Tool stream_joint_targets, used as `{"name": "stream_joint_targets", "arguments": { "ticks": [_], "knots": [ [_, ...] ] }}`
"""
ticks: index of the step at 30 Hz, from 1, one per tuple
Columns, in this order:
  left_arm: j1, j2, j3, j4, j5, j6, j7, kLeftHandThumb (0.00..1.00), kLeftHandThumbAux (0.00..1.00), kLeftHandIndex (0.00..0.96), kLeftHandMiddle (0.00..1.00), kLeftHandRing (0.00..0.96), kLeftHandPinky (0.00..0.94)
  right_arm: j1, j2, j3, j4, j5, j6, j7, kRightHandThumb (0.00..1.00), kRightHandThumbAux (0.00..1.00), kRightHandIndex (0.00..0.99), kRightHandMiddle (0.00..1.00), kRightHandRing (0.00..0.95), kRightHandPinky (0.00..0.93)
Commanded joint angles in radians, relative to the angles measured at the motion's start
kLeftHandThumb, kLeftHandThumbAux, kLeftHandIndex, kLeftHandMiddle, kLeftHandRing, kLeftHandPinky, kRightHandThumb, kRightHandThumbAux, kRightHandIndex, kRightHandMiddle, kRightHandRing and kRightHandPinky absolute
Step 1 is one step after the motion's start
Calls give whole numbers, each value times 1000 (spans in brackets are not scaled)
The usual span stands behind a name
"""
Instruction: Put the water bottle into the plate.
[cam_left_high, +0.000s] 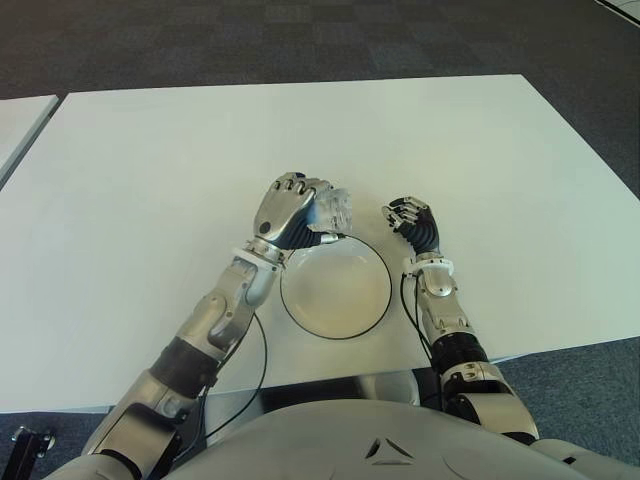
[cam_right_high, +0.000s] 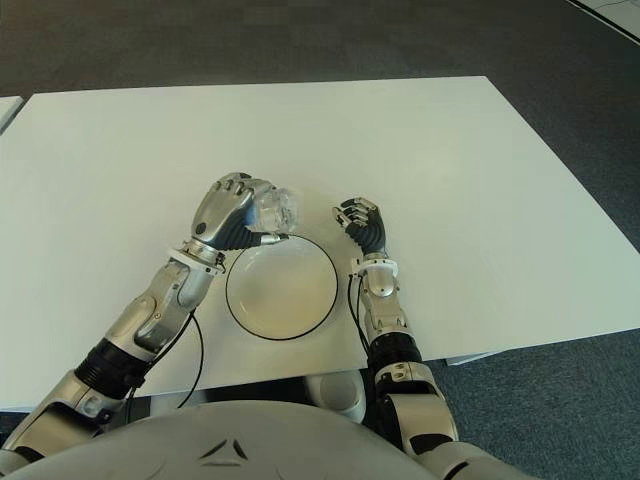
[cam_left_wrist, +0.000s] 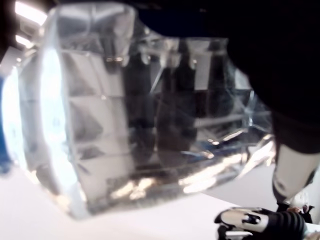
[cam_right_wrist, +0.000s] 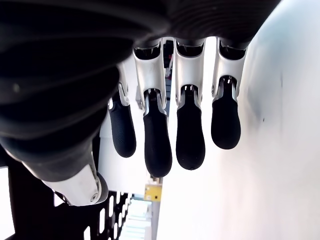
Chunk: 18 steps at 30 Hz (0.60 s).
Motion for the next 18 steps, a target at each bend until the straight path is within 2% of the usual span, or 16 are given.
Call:
{"name": "stream_joint_targets", "arguments": {
  "ticks": [1, 8, 13, 18],
  "knots": [
    [-26, -6, -27, 61, -3, -35, -33, 947, 654, 377, 501, 531, 820, -1, 2, 3, 2, 0, 14, -6, 705, 729, 432, 607, 627, 645],
    [-33, -5, -68, 127, 20, -61, -58, 947, 654, 378, 502, 533, 812, -1, 2, 3, -2, 2, 20, -5, 706, 729, 433, 607, 628, 648],
    [-25, 19, -100, 158, 9, -68, -149, 948, 654, 381, 499, 528, 781, 1, 3, 2, -7, 5, 27, -4, 706, 729, 433, 606, 629, 647],
    [-19, 29, -116, 195, 12, -67, -196, 948, 653, 383, 499, 525, 766, 4, 2, 3, -13, 1, 29, -6, 706, 729, 433, 606, 628, 644]
  ]
}}
